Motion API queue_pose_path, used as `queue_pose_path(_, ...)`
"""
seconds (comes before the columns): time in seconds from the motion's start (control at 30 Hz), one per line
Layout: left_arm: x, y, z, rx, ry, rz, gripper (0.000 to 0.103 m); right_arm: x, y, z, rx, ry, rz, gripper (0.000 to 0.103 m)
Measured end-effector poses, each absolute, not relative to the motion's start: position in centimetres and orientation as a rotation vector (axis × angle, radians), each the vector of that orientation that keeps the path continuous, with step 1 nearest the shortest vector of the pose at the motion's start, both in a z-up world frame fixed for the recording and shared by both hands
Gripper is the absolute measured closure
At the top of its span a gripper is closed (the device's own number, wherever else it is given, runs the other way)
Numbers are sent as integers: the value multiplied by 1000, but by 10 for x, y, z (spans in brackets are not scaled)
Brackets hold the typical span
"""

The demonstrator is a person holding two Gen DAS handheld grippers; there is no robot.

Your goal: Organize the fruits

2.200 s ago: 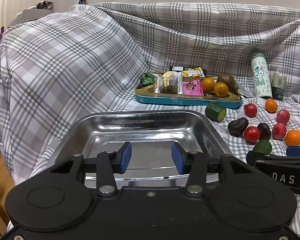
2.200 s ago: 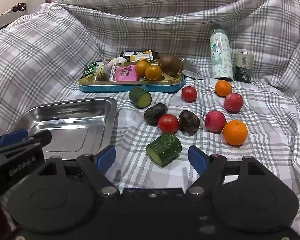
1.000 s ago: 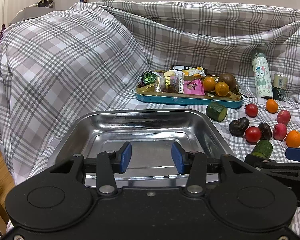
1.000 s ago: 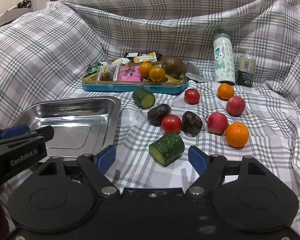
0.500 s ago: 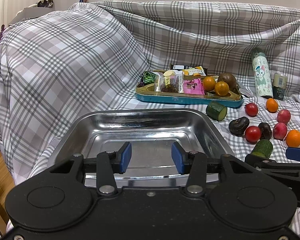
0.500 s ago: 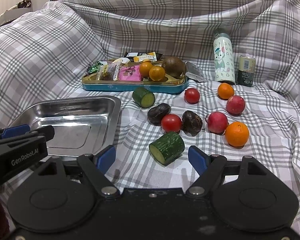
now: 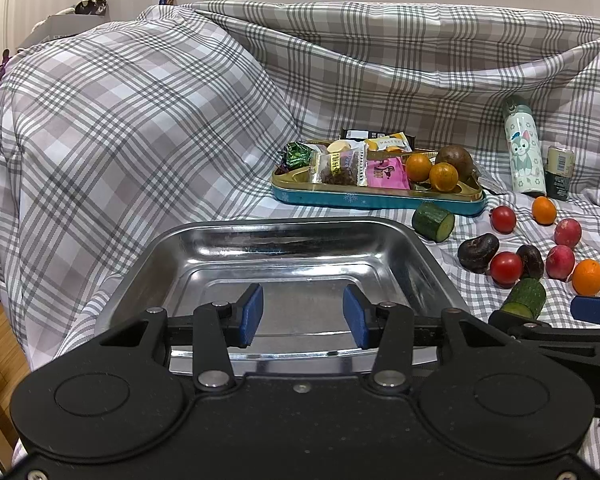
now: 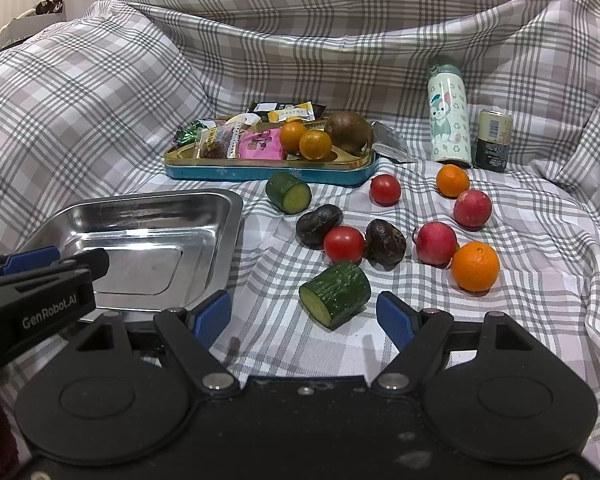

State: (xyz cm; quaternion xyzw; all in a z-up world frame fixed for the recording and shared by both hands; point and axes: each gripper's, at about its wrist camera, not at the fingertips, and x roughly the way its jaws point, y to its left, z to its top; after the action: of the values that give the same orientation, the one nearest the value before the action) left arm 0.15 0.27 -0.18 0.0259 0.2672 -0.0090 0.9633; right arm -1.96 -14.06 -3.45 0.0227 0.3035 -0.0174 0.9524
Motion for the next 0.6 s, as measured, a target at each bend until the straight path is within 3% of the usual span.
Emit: queue_pose_path(0.6,1,3,-2,54,537,-16,49,-20,-140,-35,44,610,-37,21)
